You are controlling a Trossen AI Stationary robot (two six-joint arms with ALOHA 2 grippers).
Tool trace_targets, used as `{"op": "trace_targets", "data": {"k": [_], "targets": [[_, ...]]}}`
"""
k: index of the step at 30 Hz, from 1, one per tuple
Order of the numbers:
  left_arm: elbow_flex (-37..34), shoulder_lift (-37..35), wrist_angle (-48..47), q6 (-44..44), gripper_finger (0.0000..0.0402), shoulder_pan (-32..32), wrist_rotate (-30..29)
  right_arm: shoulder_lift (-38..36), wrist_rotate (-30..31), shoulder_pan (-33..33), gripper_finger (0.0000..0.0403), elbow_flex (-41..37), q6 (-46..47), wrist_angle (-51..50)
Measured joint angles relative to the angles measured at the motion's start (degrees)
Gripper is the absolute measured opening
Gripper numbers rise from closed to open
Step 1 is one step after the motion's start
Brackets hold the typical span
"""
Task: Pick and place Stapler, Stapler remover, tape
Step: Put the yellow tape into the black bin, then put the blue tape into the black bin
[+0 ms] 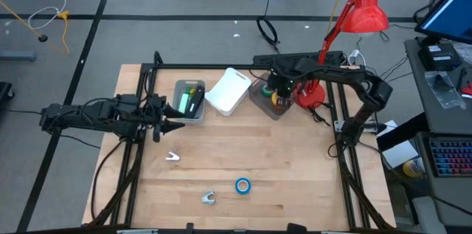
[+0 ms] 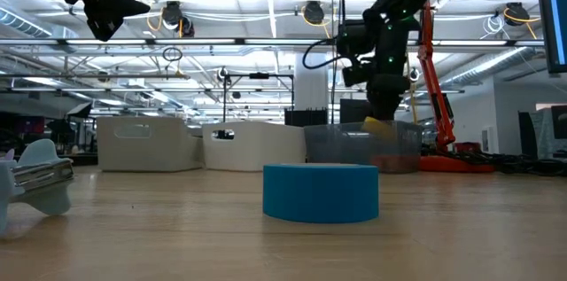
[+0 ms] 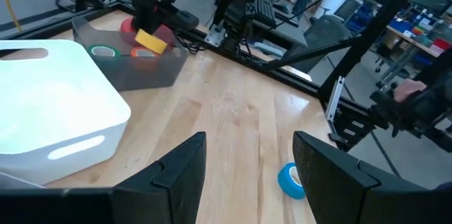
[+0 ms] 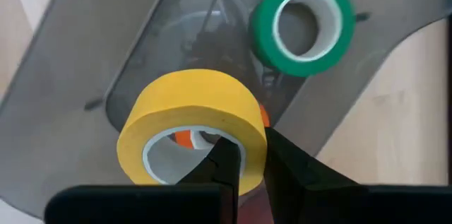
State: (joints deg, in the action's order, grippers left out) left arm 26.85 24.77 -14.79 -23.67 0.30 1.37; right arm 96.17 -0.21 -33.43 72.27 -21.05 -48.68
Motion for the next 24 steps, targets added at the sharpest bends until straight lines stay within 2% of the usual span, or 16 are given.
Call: {"op": "trace_targets", "data": {"k": [7, 14, 24], "targets": [[0.0, 0.0, -0.1, 0.2, 0.0214, 0.0, 0.0, 0.5, 0.1, 0.0, 0.0032, 0.0, -2.2, 0.0], [0.0, 0.0, 0.0, 0.5, 0.0214, 0.0, 0.0, 0.5, 0.1, 0.0, 0.0075, -0.3, -3.5, -1.6], [0.0, 0.0, 0.0, 0.5, 0.0214, 0.0, 0.0, 0.2, 0.4, 0.5, 0.0073, -0.5, -4.0, -1.0]]}}
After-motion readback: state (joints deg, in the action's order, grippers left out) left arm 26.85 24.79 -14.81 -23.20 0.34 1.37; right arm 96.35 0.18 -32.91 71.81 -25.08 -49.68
